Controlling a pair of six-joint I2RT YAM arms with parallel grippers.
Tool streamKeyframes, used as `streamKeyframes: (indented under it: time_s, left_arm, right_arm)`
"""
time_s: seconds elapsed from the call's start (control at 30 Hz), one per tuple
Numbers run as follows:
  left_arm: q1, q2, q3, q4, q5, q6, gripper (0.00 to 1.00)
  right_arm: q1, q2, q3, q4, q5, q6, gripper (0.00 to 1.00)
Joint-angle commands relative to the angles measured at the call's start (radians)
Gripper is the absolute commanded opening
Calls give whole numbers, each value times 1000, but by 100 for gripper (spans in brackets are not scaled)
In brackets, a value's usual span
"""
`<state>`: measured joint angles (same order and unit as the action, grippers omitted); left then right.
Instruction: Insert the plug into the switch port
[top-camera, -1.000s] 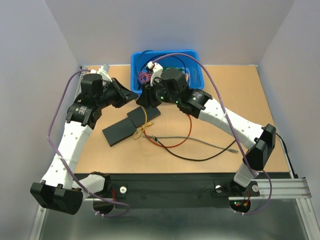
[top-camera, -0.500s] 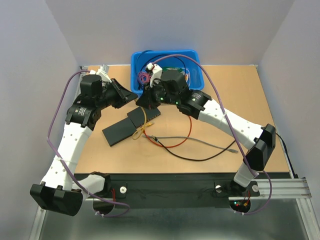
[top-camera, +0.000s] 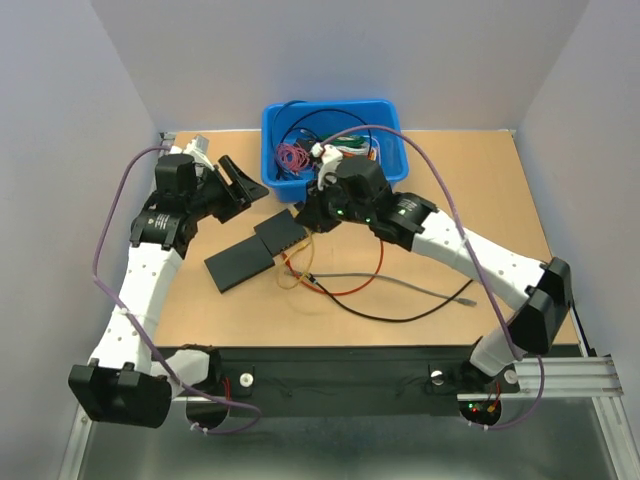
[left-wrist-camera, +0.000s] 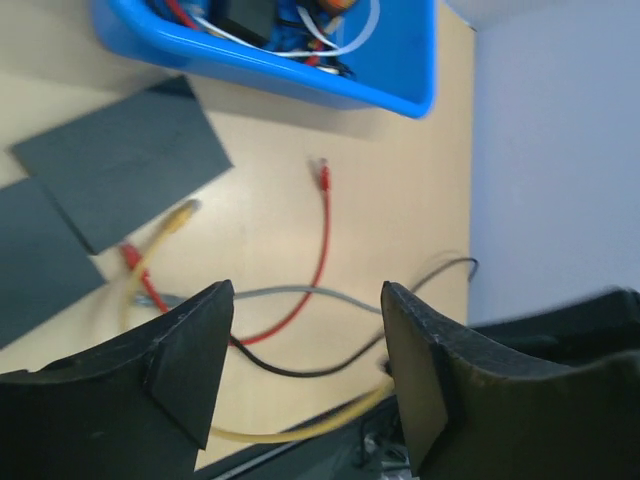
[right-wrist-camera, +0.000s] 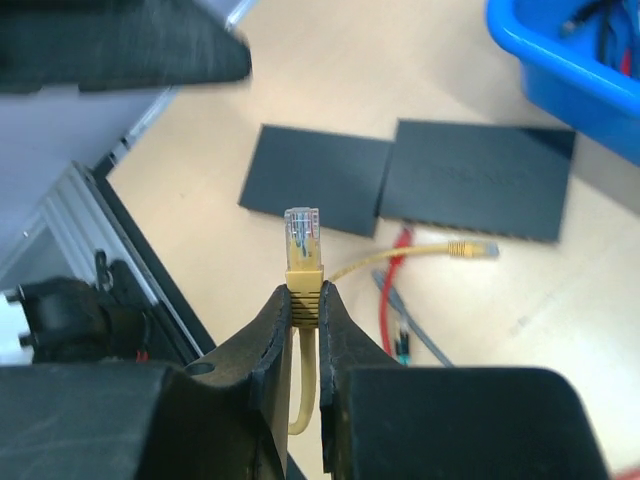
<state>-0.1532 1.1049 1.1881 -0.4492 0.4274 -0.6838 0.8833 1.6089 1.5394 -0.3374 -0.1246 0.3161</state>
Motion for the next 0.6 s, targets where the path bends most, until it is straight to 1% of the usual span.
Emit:
streamKeyframes:
  time_s: [0.0, 0.03, 0.1, 0.13, 0.17, 0.2, 0.23, 0.27, 0.3, 0.37, 0.4, 0.47, 0.5, 0.57]
  left_arm:
    - [78, 33, -53, -3, -24, 118, 72]
    - [119, 50, -74, 9, -29, 147, 72]
    - [145, 78, -96, 14, -53, 168, 72]
    - [145, 88, -100, 15, -90, 179, 72]
    - [182, 98, -110, 24, -105, 194, 72]
    - [197, 117, -122, 32, -111, 197, 72]
    - [233, 124, -154, 59, -105, 199, 72]
    - [248, 136, -175, 76, -98, 201, 72]
    - [262, 136, -194, 93, -92, 205, 72]
    - [282, 162, -235, 122, -98, 214, 72]
    - [296, 173, -243, 125, -108, 230, 72]
    - [308, 206, -271, 136, -134, 240, 72]
    - [328, 219, -280, 138, -136, 247, 72]
    - [349, 256, -311, 164, -124, 251, 72]
  right_arm:
    - [-87, -162, -25, -58, 118, -63, 0]
    - [-108, -178, -15, -108, 158, -87, 0]
    - [-151, -207, 27, -164, 235, -127, 0]
    - [-158, -204, 54, -196, 274, -153, 0]
    - [-158, -182, 136, -268, 354, -220, 0]
    - [-158, -158, 181, -306, 385, -253, 1]
    - [-156, -135, 282, -380, 411, -302, 0]
    - [-158, -83, 322, -411, 433, -307, 0]
    - [-156, -60, 365, -434, 427, -343, 0]
    - [-158, -15, 415, -475, 378, -347, 0]
    - [-147, 5, 438, -483, 312, -339, 1]
    - [-121, 51, 430, -488, 246, -318, 0]
    - [-84, 65, 407, -485, 229, -319, 0]
    - [-49, 106, 367, -468, 194, -275, 0]
